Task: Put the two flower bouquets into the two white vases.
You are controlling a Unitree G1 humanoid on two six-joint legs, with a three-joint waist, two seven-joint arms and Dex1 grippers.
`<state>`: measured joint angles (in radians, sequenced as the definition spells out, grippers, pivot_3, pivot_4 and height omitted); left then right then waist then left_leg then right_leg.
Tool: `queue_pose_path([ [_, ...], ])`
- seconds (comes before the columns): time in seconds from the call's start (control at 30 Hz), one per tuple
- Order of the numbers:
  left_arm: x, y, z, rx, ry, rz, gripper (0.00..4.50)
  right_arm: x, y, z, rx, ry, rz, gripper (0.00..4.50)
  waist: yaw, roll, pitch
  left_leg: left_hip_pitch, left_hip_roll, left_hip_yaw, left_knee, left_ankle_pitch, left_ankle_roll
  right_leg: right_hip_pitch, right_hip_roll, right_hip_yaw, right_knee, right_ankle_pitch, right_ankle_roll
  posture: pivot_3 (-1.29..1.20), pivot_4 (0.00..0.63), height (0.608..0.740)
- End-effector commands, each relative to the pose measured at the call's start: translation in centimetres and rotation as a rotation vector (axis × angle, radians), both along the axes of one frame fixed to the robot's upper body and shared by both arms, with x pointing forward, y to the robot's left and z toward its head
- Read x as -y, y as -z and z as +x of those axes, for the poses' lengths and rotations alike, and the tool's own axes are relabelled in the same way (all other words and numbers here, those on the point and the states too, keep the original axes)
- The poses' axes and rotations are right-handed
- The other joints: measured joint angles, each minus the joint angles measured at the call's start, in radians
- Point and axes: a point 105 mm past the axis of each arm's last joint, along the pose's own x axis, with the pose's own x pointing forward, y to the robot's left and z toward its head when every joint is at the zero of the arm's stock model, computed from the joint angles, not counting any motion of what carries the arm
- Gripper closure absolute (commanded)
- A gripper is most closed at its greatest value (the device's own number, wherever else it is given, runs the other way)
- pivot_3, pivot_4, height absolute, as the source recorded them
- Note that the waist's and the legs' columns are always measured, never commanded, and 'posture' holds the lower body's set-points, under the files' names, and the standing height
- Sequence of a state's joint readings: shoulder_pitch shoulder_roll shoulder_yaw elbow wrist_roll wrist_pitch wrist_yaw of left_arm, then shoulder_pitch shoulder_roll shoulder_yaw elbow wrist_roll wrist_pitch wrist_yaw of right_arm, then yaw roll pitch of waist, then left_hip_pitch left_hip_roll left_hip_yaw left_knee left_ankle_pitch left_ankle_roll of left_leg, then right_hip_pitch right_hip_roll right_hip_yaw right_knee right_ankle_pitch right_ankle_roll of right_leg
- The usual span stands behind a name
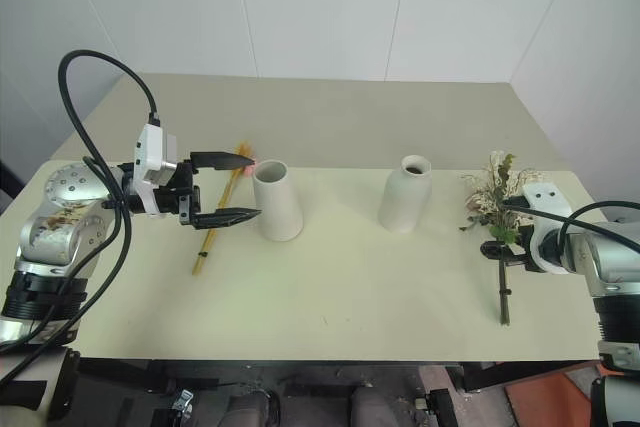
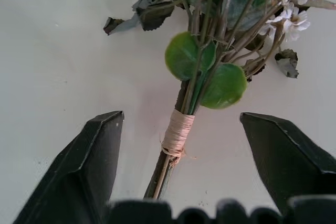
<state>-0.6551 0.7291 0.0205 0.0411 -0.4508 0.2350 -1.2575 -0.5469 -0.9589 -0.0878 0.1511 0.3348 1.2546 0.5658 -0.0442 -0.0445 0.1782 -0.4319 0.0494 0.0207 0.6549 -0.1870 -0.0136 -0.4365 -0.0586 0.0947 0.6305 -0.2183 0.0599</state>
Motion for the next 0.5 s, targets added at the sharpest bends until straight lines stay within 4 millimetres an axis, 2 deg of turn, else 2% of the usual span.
queue_pose_path([
  [0.03, -0.4, -0.6, -0.2, 0.041, -0.007, -0.012, 0.00, 0.4, -1.3, 0.7, 0.045, 0.010, -0.017, 1.69, 0.000, 0.000, 0.000, 0.000, 0.000, 0.000, 0.000, 0.000, 0.000, 0.000, 0.000, 0.000, 0.000, 0.000, 0.000, 0.00, 0.150, 0.740],
  [0.27, -0.7, -0.4, -0.3, 0.039, -0.023, -0.022, 0.00, 0.4, -0.7, 1.1, 0.030, 0.019, -0.005, 4.21, 0.000, 0.000, 0.000, 0.000, 0.000, 0.000, 0.000, 0.000, 0.000, 0.000, 0.000, 0.000, 0.000, 0.000, -0.001, 0.00, 0.150, 0.740],
  [0.3, -0.7, -0.4, -0.3, 0.039, -0.027, -0.023, 0.00, 0.5, -0.7, 1.2, 0.031, 0.024, -0.005, 4.37, 0.000, 0.000, 0.000, 0.000, 0.000, 0.000, 0.000, 0.000, 0.000, 0.000, 0.000, 0.000, 0.000, 0.001, -0.001, 0.00, 0.150, 0.740],
  [0.47, -1.0, -0.3, -0.3, 0.040, -0.044, -0.020, 0.00, 1.0, -0.8, 1.6, 0.047, 0.053, -0.041, 4.37, 0.000, 0.000, 0.000, 0.000, 0.000, 0.000, 0.000, 0.000, 0.000, 0.000, 0.000, 0.000, 0.000, 0.001, -0.001, 0.00, 0.150, 0.740],
  [0.5, -1.1, -0.3, -0.2, 0.042, -0.047, -0.018, 0.00, 1.5, -1.8, 2.0, 0.117, 0.063, -0.089, 4.37, 0.000, 0.000, 0.000, 0.000, 0.000, 0.000, 0.000, 0.000, 0.000, 0.000, 0.000, 0.000, 0.000, 0.001, -0.001, 0.00, 0.150, 0.740],
])
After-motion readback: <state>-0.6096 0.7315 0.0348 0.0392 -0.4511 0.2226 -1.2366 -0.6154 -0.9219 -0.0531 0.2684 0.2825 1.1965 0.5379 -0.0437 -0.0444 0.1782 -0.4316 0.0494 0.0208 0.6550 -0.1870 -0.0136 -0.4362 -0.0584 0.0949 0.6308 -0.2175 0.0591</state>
